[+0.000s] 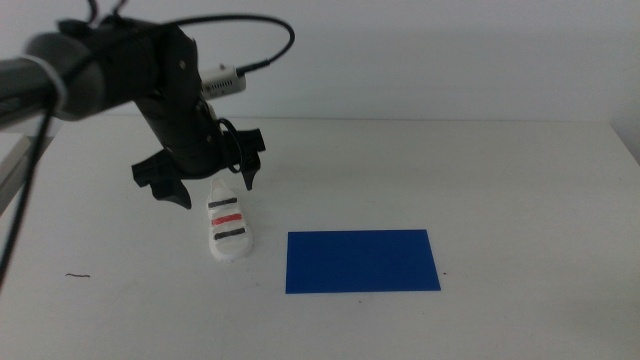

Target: Use one arm to grab the shoe from the table and place it on the mat.

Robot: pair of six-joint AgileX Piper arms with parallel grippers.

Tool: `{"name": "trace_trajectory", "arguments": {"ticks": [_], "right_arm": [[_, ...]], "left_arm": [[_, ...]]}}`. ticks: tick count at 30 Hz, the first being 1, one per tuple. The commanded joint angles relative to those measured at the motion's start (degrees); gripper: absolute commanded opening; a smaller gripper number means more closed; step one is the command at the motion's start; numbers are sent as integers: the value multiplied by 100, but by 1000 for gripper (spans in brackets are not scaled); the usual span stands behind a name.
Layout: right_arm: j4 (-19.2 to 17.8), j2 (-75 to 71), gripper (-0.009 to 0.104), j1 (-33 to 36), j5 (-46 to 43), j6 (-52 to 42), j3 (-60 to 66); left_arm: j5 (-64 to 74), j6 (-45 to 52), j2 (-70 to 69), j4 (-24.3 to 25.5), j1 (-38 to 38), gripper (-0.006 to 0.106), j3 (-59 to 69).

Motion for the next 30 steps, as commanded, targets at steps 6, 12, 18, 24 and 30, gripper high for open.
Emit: {"name": "trace_trajectory", "arguments": {"ticks": [6,12,18,24,30], "right_arm": [[-33,-27,79,-1,-55,-21,14],[-33,-27,79,-1,-55,-21,14],[-33,-27,79,-1,-55,-21,14],[-33,-27,79,-1,-55,-21,14],[-33,-27,79,-1,-55,-21,14]], "left_arm": [[-359,-150,412,366,-10,94,-85],[-917,-212,897,475,-10,94,-85],[-900,-199,1170,370,-10,87,-85],[-788,-227,807,326,-22,36,-85],[51,-333,627,299,-556,-2,-722]]}}
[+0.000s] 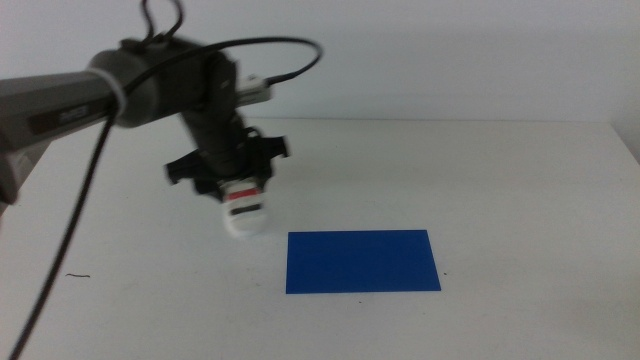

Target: Use one arm to grab the shoe from the table and place it on the mat.

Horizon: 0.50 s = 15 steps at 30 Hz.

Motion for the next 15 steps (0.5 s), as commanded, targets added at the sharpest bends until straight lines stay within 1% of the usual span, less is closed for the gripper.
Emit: {"name": "trace_trajectory", "arguments": {"ticks": [1,9,15], "right_arm": [[-33,-27,79,-1,-55,-21,14],[-33,-27,79,-1,-55,-21,14],[-33,-27,79,-1,-55,-21,14]], "left_arm": [[407,-59,14,-71,-334,-2,-391],[1132,-210,782,-69,-1534,-2,-1792],[1250,-300,1208,-30,-1890,-2,-2116]]}}
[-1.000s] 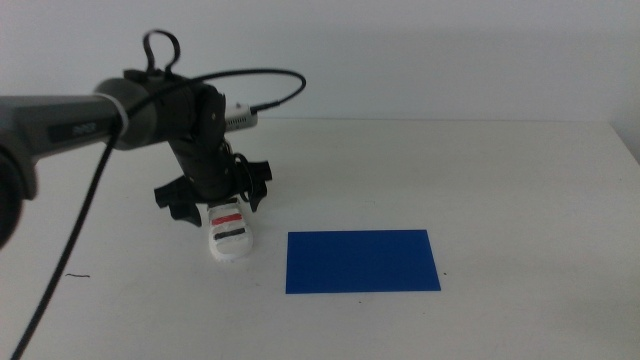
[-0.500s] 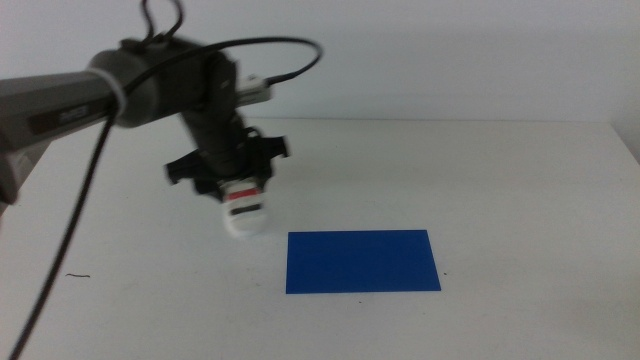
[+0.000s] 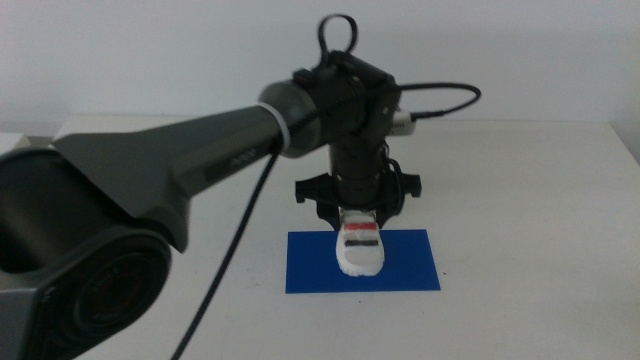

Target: Use one arm to grab the shoe from the table and place it on the mat.

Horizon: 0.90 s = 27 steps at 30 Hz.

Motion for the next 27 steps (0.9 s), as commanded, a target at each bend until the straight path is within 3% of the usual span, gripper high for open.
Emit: {"name": "trace_trajectory", "arguments": {"ticks": [1,4,7,11,13,15,27], "right_arm": [[-33,-27,79,-1,-55,-21,14],[-33,-27,79,-1,-55,-21,14],[-33,-27,79,-1,-55,-21,14],[-33,-27,79,-1,-55,-21,14],[-33,-27,79,-1,-55,-21,14],[-33,-27,79,-1,-55,-21,14],[-33,-27,79,-1,-55,-21,14]], "left_arm": [[-11,24,17,72,-58,-2,-91],[-132,1192,17,73,-80,-2,-91],[140,3789,17,-106,-84,-2,-91],[473,8037,17,-541,-106,-2,-77],[473,9227,17,-541,-106,-2,-26],[473,9662,17,-578,-106,-2,-26],[155,9521,268,-755,-106,-2,-26]]}}
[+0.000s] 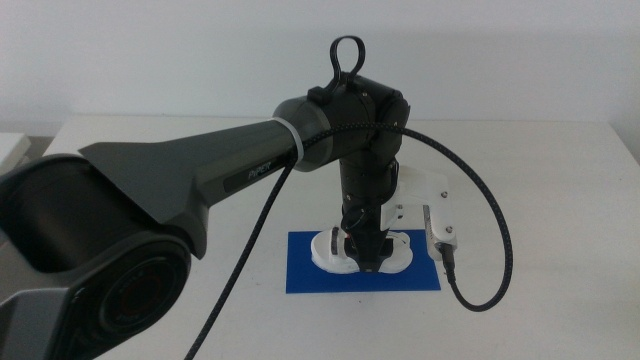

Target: Use one arm to grab the shoe from the table and place it on the mat.

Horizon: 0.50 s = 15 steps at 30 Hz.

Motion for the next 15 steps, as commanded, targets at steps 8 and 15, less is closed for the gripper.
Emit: {"name": "trace_trajectory", "arguments": {"ticks": [8,15], "right_arm": [[-33,-27,79,-1,-55,-21,14],[-33,-27,79,-1,-55,-21,14]], "left_arm": [[-349,-244,106,-135,-13,7,11],[-323,-244,106,-173,-13,50,11]]}}
